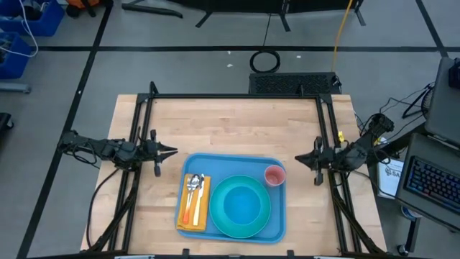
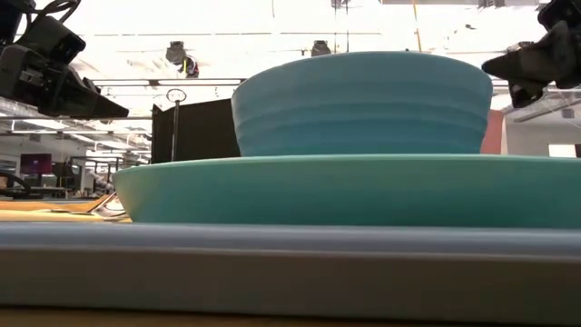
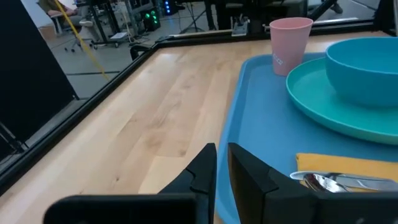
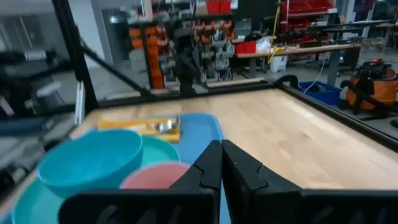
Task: Set up tray
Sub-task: Return to Home Position
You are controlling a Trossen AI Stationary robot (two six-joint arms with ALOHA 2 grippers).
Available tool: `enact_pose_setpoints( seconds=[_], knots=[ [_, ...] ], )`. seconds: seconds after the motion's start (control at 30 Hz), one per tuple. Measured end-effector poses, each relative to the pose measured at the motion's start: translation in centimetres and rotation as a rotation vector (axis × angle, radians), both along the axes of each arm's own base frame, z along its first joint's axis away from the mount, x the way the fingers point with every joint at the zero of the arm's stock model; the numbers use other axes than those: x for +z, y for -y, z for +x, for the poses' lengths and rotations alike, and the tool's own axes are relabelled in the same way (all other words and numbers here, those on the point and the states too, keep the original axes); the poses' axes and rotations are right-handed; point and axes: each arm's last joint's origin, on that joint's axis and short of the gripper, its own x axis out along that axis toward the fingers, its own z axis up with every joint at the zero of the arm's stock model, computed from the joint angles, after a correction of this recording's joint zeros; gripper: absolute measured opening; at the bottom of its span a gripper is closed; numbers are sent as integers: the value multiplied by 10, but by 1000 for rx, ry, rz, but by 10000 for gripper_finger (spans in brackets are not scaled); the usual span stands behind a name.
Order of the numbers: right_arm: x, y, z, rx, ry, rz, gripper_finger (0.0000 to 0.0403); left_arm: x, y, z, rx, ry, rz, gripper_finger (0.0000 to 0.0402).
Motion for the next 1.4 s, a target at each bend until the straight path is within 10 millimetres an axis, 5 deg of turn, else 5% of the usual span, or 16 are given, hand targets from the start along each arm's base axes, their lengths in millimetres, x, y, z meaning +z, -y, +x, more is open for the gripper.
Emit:
enact_pose_setpoints(
  seconds=[0.77,1.27,1.4],
  knots=[
    [4,-1,0,29,25,25,0,0,0,0,0,0,0,47],
    [3,-26,-10,1002,-14,64,0,0,0,0,0,0,0,47],
    [4,-28,-13,1140,-18,69,0,0,0,0,0,0,0,47]
  ],
)
